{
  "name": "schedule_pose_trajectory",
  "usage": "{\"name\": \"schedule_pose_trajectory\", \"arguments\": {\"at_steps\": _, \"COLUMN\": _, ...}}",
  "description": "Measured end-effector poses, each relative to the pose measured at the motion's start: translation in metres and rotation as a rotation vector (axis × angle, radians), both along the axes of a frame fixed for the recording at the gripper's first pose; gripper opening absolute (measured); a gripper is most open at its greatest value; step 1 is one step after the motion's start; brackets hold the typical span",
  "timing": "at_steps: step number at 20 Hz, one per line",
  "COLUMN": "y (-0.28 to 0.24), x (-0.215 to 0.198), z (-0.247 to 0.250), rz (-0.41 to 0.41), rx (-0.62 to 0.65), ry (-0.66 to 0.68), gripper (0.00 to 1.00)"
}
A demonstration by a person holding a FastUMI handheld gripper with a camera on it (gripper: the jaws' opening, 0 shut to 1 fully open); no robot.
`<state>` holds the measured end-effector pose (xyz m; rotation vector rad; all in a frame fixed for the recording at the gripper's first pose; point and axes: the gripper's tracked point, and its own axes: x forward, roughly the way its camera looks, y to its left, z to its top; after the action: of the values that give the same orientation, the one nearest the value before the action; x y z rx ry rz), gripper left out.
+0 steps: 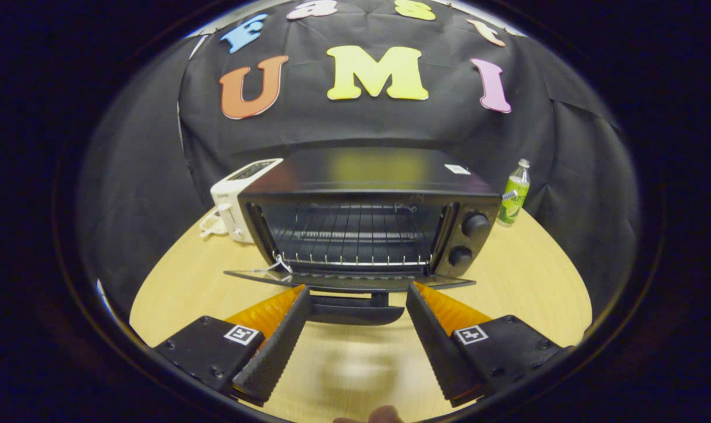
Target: Open the toaster oven, put the food inside, and close the toaster oven door.
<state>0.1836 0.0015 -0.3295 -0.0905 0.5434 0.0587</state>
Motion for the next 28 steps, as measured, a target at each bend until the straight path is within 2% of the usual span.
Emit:
{"name": "schedule_pose_trajectory", "arguments": {"at_steps": 8, "y": -0.007, "x": -0.019, "z": -0.045, "rz": 0.004, "rx": 0.015, "ry": 0.093, "gripper": 1.00}}
{"name": "schedule_pose_trajectory", "arguments": {"at_steps": 15, "y": -0.011, "x": -0.031, "z": -0.033, "rz": 0.024, "rx": 0.011, "ry": 0.098, "gripper": 1.00}}
{"name": "schedule_pose_trajectory", "arguments": {"at_steps": 20, "y": -0.001, "x": -0.070, "z": 0.023, "rz": 0.163, "rx": 0.107, "ry": 0.130, "gripper": 1.00}}
{"name": "schedule_pose_trajectory", "arguments": {"at_steps": 24, "y": -0.002, "x": -0.097, "z": 0.059, "rz": 0.250, "rx": 0.205, "ry": 0.220, "gripper": 1.00}}
{"name": "schedule_pose_trajectory", "arguments": {"at_steps": 28, "y": 0.008, "x": -0.114, "z": 0.059, "rz": 0.267, "rx": 0.358, "ry": 0.352, "gripper": 1.00}}
